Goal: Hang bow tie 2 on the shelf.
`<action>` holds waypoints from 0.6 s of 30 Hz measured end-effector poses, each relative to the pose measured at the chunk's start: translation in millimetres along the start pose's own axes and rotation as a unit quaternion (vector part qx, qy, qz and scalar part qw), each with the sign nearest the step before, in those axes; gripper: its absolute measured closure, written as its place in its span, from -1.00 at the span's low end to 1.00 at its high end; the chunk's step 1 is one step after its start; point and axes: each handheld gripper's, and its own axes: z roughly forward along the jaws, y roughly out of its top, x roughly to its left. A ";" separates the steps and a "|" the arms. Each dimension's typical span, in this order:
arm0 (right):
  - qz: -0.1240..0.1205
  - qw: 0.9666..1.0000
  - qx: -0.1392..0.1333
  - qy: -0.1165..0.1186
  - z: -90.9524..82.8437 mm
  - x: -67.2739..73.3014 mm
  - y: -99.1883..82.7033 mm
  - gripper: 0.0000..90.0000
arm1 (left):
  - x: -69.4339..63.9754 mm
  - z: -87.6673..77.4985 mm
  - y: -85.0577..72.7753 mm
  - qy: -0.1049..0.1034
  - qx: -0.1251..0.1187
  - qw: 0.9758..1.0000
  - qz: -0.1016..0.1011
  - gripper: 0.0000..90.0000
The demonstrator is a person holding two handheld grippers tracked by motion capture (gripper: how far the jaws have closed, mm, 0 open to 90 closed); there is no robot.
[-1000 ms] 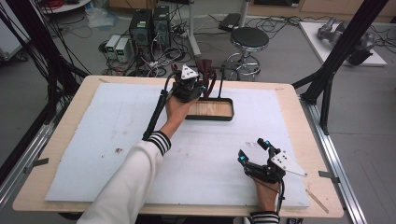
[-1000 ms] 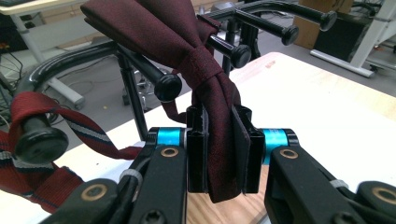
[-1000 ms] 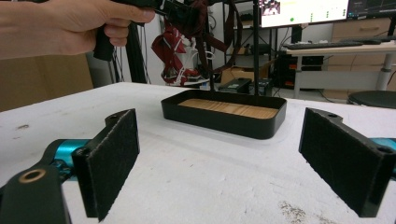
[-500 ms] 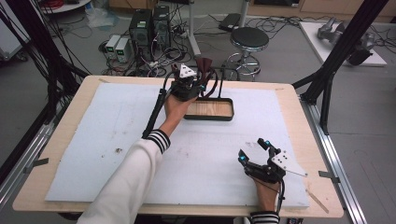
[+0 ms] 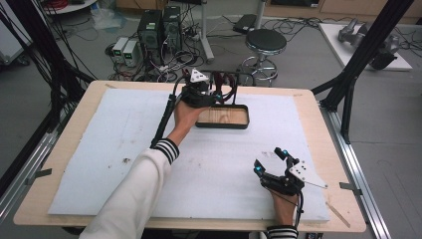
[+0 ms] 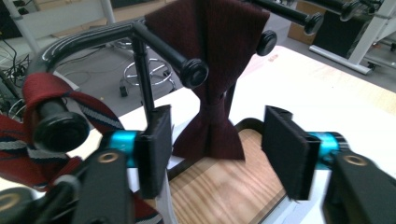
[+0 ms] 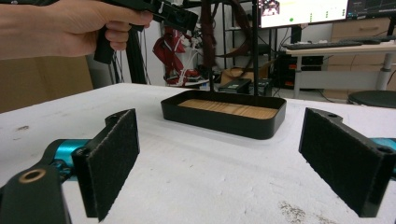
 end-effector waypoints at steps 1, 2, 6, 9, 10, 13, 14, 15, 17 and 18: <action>-0.001 1.000 -0.001 0.000 0.1 0.0 0.0 -0.74 | 0.5 -0.1 -0.1 -0.004 0.001 1.000 0.001 -0.25; 0.000 1.000 0.000 0.000 0.0 0.0 0.0 -0.74 | 0.6 -0.7 -0.4 -0.007 0.002 1.000 0.004 -0.30; 0.000 1.000 -0.001 -0.001 0.1 0.0 0.0 -0.74 | 1.3 -4.7 -3.1 -0.020 -0.007 1.000 0.012 -0.41; -0.001 1.000 -0.002 -0.001 0.3 0.2 -0.1 -0.74 | 2.2 -8.0 -5.3 -0.030 -0.010 0.999 0.015 -0.47; 0.001 1.000 -0.001 -0.001 0.3 0.5 -0.1 -0.74 | 2.5 -9.5 -5.9 -0.031 -0.012 0.999 0.015 -0.47; 0.001 1.000 -0.001 -0.002 0.4 0.6 -0.1 -0.74 | 2.9 -14.2 -6.4 -0.043 -0.017 0.999 0.027 -0.50; -0.001 1.000 -0.001 -0.001 0.4 0.4 0.0 -0.74 | 2.5 -16.0 -6.7 -0.046 -0.023 0.998 0.025 -0.51; -0.001 1.000 -0.002 -0.002 0.7 0.5 -0.1 -0.74 | 2.7 -17.7 -7.1 -0.054 -0.028 0.998 0.023 -0.51; 0.000 1.000 -0.001 -0.002 0.6 0.6 0.0 -0.74 | 2.8 -22.2 -7.0 -0.061 -0.036 0.997 0.021 -0.51; 0.001 1.000 0.001 -0.002 0.6 0.8 0.1 -0.74 | 2.8 -23.4 -6.8 -0.064 -0.040 0.997 0.018 -0.51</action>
